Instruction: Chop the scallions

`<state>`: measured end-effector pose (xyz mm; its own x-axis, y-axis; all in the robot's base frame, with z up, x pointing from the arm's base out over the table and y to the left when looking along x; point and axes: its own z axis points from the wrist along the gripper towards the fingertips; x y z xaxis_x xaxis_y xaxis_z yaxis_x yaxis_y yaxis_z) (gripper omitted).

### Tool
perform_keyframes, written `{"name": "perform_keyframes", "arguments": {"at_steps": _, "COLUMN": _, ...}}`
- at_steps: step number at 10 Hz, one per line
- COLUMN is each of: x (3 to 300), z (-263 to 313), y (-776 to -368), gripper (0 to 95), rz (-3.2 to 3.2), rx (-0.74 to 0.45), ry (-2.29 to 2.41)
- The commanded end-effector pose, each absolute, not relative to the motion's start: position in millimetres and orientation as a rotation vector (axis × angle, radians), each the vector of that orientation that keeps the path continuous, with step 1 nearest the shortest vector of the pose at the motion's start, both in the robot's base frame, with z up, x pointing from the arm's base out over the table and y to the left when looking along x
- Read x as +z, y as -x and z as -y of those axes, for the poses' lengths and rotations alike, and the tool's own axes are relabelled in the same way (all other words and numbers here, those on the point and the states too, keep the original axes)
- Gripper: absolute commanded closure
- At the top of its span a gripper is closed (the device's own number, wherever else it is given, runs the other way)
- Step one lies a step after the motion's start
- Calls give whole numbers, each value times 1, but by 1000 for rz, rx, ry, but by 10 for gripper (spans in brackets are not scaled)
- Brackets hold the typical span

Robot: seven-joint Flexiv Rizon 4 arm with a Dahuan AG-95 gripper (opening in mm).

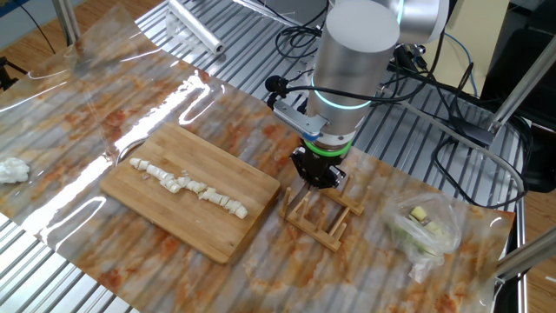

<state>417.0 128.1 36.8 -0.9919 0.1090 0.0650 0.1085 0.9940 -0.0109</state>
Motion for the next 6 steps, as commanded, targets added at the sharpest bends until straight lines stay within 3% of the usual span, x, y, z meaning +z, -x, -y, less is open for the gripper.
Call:
{"name": "perform_keyframes", "arguments": {"at_steps": 1, "x": 37, "z": -128, "y": -417, "gripper": 950, "rz": 3072, "rx": 16, "ry": 171}}
{"name": "perform_keyframes", "arguments": {"at_steps": 6, "x": 35, "z": -128, "y": -417, "gripper": 950, "rz": 3074, "rx": 29, "ry": 182}}
